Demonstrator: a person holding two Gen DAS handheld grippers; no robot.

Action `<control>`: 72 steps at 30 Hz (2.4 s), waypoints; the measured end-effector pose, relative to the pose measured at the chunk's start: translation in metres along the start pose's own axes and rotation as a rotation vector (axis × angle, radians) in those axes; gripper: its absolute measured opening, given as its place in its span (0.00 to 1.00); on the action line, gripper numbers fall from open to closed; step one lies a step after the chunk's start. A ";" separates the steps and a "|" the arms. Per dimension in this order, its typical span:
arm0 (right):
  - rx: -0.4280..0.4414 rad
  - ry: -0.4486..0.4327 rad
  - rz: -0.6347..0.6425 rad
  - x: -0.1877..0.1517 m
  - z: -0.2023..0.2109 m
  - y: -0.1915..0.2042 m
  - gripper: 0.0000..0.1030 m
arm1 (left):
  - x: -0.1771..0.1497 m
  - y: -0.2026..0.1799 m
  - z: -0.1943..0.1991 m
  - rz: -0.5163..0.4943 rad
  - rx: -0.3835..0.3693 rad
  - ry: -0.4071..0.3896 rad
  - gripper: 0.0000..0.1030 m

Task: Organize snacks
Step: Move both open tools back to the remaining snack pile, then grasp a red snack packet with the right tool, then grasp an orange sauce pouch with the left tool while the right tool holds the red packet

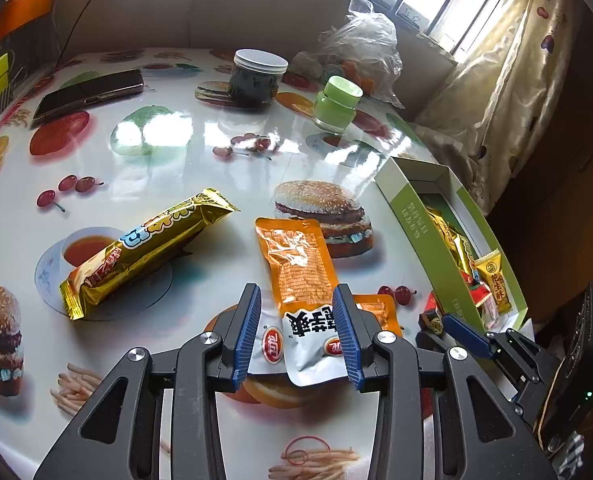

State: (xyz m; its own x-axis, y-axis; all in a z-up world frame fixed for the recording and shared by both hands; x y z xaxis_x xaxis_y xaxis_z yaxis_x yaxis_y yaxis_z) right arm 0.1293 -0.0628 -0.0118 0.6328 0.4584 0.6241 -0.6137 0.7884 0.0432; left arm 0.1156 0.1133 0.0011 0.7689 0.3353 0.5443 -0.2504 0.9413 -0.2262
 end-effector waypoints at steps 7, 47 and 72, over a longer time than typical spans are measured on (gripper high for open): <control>0.097 -0.030 0.021 0.001 0.006 0.015 0.19 | -0.004 0.005 0.000 0.012 0.003 0.008 0.38; 0.229 0.002 -0.306 -0.005 0.002 0.016 0.25 | -0.007 0.018 0.000 0.025 0.001 0.033 0.38; 0.185 -0.063 -0.249 -0.016 0.016 0.007 0.22 | -0.005 -0.030 -0.029 -0.129 0.116 0.101 0.56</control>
State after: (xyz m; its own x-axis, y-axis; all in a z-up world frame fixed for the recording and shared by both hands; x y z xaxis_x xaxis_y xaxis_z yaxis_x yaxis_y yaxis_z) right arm 0.1075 -0.0709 -0.0090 0.7477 0.2298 0.6230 -0.5225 0.7826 0.3384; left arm 0.1365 0.0824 -0.0177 0.8526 0.2116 0.4778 -0.2077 0.9762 -0.0617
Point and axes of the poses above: each gripper's, at about its wrist camera, not at the fingertips, and z roughly against the way its jaws point, y to its left, x to its top, the point moved 4 cm from there along -z, roughly the way its jaws point, and after that the axes turned 7 degrees about x, right-handed, at the moved point
